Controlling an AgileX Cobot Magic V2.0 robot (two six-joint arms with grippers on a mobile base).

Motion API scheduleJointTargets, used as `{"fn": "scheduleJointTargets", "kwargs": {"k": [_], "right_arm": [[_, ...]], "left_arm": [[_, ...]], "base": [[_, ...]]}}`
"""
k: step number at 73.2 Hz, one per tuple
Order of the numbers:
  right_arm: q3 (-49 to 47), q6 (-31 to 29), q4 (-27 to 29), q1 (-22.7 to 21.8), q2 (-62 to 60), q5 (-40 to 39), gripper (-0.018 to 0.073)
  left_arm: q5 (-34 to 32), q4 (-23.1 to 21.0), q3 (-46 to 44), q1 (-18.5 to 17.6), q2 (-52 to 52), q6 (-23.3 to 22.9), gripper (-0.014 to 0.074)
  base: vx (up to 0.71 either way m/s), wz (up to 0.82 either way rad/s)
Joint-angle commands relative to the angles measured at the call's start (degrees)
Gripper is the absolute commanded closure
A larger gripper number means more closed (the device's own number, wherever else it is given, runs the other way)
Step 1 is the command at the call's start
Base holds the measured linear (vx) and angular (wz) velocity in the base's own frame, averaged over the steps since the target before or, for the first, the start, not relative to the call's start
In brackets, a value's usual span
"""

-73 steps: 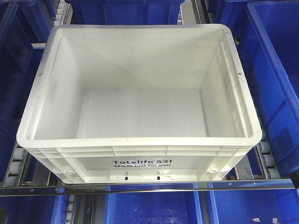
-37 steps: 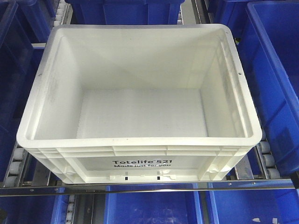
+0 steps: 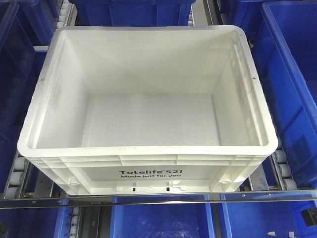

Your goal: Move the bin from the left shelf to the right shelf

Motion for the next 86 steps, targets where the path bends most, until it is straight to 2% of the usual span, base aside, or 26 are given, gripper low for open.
{"fn": "scheduleJointTargets", "kwargs": {"k": [1, 86], "right_arm": [[1.2, 0.1, -0.8, -0.2, -1.8, 1.2, 0.0567], [1.1, 0.2, -0.6, -0.2, -1.6, 2.8, 0.0567]], "left_arm": [[-4.3, -0.2, -1.0, -0.1, -0.7, -0.1, 0.0604], [-4.3, -0.2, -1.0, -0.1, -0.7, -0.1, 0.0603]], "base": [[0.0, 0.0], [0.0, 0.0]]}}
